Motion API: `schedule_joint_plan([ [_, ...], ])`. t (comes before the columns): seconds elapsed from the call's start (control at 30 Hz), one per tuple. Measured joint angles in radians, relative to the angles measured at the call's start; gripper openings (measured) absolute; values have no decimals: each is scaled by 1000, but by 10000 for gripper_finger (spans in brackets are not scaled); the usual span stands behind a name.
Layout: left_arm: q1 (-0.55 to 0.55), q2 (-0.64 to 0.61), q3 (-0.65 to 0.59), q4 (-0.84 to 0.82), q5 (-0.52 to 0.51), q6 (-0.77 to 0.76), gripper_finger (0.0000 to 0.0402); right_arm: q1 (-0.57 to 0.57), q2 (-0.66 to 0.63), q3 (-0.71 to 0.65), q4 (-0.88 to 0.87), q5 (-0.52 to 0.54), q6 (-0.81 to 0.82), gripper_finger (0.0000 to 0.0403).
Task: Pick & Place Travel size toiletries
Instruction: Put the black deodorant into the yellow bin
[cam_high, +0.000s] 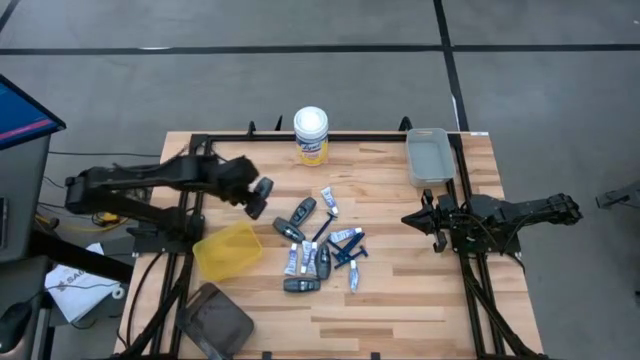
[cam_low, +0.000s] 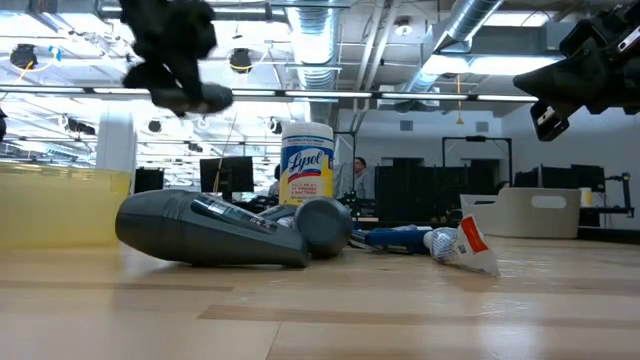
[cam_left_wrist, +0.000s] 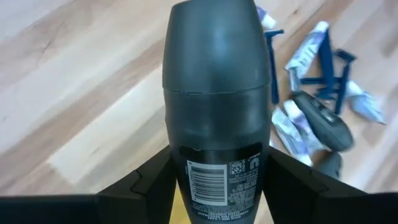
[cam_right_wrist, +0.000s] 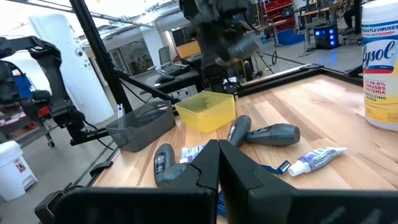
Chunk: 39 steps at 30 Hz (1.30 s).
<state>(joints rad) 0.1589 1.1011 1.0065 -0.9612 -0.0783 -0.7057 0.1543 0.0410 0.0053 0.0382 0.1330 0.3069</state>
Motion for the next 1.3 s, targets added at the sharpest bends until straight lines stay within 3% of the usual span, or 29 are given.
schedule_joint_plan([
  [0.2, -108, -129, 1, -110, 1, -90, 189, 0, -1, 0, 0, 0, 0, 0],
  [0.4, -223, -150, -23, -208, -9, -205, 189, 0, -1, 0, -1, 0, 0, 0],
  [0.93, -464, -24, -194, -205, 58, -397, 194, 0, -1, 0, 0, 0, 7, 0],
  [1.3, -508, 86, -251, -146, 75, -408, 201, 0, -1, 0, 0, 0, 16, 0],
])
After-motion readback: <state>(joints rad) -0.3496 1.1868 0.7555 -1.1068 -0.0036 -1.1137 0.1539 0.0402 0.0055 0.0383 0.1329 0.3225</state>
